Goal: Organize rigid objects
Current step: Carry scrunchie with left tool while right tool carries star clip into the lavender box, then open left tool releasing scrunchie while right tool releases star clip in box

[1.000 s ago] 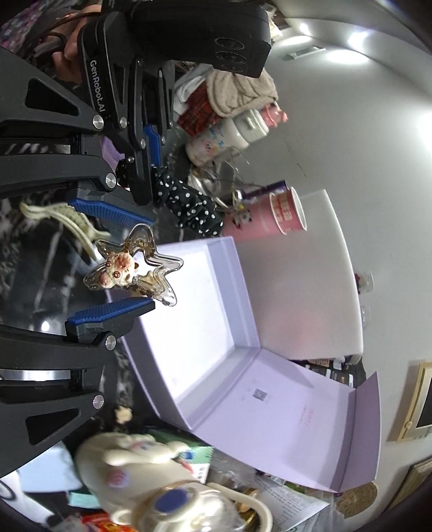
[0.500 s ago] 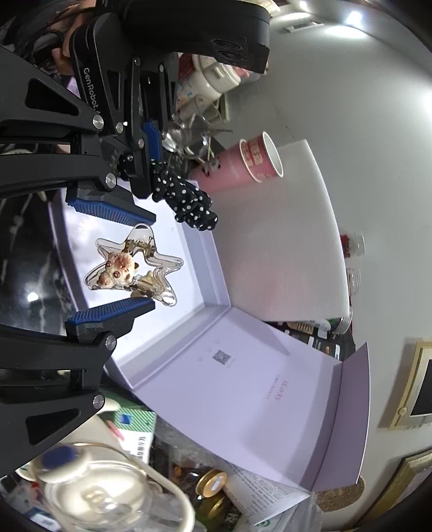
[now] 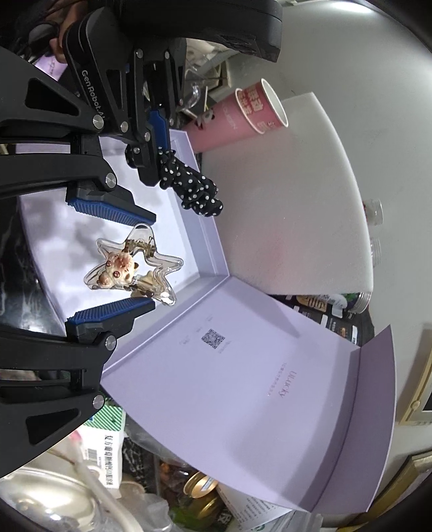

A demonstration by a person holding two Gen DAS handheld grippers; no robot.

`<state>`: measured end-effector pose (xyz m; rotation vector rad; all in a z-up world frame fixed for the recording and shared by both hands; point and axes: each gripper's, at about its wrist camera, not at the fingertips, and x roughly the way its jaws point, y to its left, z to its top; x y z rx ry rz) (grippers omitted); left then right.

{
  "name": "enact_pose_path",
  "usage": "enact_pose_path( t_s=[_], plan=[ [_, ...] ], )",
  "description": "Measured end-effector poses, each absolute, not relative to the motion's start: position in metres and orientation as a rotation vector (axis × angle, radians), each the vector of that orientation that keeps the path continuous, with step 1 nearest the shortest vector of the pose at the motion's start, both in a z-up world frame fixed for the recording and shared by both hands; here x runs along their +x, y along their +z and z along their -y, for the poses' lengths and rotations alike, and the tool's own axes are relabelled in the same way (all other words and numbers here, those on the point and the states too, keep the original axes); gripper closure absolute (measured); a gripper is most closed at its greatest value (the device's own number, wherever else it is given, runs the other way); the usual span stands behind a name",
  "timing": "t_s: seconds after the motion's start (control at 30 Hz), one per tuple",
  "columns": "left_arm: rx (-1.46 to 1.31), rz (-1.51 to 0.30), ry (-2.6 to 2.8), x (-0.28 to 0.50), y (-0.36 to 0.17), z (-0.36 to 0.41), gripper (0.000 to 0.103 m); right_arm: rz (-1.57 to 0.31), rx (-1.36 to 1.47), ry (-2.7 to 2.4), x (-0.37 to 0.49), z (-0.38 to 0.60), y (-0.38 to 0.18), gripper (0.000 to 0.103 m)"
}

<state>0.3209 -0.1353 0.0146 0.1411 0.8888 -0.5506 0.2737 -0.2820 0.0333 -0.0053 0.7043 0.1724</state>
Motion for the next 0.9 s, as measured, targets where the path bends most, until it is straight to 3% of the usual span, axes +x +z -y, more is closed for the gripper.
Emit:
enact_pose_path(
  t_s=[0.47,0.57,0.63,0.7,0.9],
  plan=[
    [0.143,-0.933,-0.526,0.337,-0.002,0.133,0.087,-0.749,-0.018,0.138,0.294,0.278,0.016,0.057],
    [0.153,-0.955,-0.496,0.340,-0.005,0.133,0.075,-0.746,-0.020,0.124,0.293,0.280,0.017,0.043],
    [0.152,-0.954,-0.480,0.340,-0.005,0.132,0.057,-0.745,-0.015,0.116,0.291,0.282,0.018,0.039],
    [0.146,-0.945,-0.472,0.339,-0.003,0.131,0.028,-0.739,-0.011,0.111,0.288,0.284,0.020,0.039],
    [0.133,-0.939,-0.467,0.334,0.004,0.128,0.025,-0.741,-0.005,0.099,0.280,0.287,0.022,0.038]
  ],
)
